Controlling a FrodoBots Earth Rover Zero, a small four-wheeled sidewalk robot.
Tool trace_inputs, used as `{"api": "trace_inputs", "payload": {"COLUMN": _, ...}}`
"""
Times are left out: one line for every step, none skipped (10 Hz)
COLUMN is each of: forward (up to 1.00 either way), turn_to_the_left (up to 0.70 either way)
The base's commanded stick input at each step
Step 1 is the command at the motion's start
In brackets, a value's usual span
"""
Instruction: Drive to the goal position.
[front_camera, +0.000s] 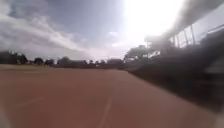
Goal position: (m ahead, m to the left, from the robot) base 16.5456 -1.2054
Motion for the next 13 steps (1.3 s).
{"api": "trace_inputs", "payload": {"forward": 0.70, "turn_to_the_left": 0.00}}
{"api": "trace_inputs", "payload": {"forward": 0.70, "turn_to_the_left": 0.00}}
{"api": "trace_inputs", "payload": {"forward": 0.70, "turn_to_the_left": 0.00}}
{"api": "trace_inputs", "payload": {"forward": 0.70, "turn_to_the_left": 0.00}}
{"api": "trace_inputs", "payload": {"forward": 0.70, "turn_to_the_left": 0.00}}
{"api": "trace_inputs", "payload": {"forward": 0.70, "turn_to_the_left": 0.00}}
{"api": "trace_inputs", "payload": {"forward": 0.70, "turn_to_the_left": 0.00}}
{"api": "trace_inputs", "payload": {"forward": 0.70, "turn_to_the_left": 0.00}}
{"api": "trace_inputs", "payload": {"forward": 0.70, "turn_to_the_left": 0.00}}
{"api": "trace_inputs", "payload": {"forward": 0.70, "turn_to_the_left": 0.00}}
{"api": "trace_inputs", "payload": {"forward": 0.70, "turn_to_the_left": 0.00}}
{"api": "trace_inputs", "payload": {"forward": 0.70, "turn_to_the_left": 0.00}}
{"api": "trace_inputs", "payload": {"forward": 0.70, "turn_to_the_left": 0.00}}
